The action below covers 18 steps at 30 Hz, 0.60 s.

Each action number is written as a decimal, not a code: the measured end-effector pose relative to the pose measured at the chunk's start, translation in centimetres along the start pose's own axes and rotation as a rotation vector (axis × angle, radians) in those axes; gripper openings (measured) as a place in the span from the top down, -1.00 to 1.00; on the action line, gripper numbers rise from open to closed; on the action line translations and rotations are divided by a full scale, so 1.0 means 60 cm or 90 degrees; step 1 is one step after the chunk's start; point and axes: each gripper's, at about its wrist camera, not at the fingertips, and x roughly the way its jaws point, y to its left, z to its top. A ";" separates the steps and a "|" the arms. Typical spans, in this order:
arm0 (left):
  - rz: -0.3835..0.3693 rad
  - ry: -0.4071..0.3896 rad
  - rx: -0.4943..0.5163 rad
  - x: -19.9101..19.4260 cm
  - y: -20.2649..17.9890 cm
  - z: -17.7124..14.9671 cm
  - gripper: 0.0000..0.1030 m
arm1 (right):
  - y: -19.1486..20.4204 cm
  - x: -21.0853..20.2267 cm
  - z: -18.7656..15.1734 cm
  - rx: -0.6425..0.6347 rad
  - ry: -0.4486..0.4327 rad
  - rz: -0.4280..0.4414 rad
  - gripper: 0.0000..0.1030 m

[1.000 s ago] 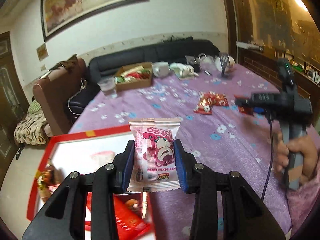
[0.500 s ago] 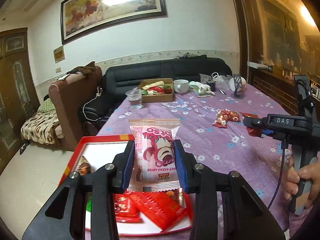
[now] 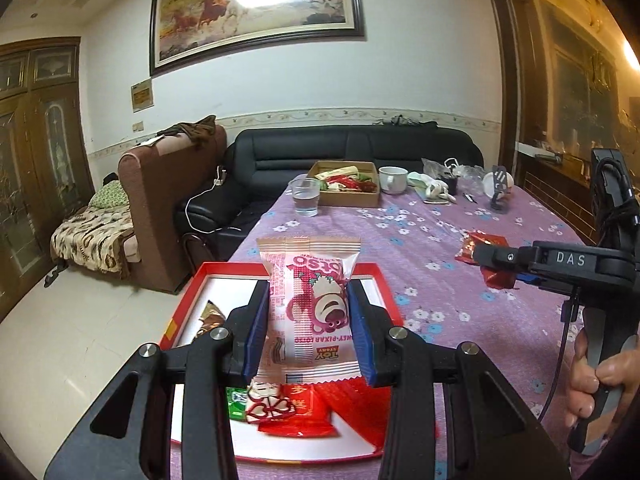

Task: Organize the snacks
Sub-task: 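Carry the pink packet and red gold-print packet over the tray with both grippers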

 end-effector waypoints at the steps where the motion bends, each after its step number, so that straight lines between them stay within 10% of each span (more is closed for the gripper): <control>1: 0.001 0.001 -0.004 0.001 0.004 -0.001 0.30 | 0.005 0.005 -0.001 -0.004 0.004 0.002 0.33; 18: 0.016 0.022 -0.036 0.031 0.051 -0.014 0.30 | 0.096 0.085 -0.034 -0.057 0.067 0.036 0.33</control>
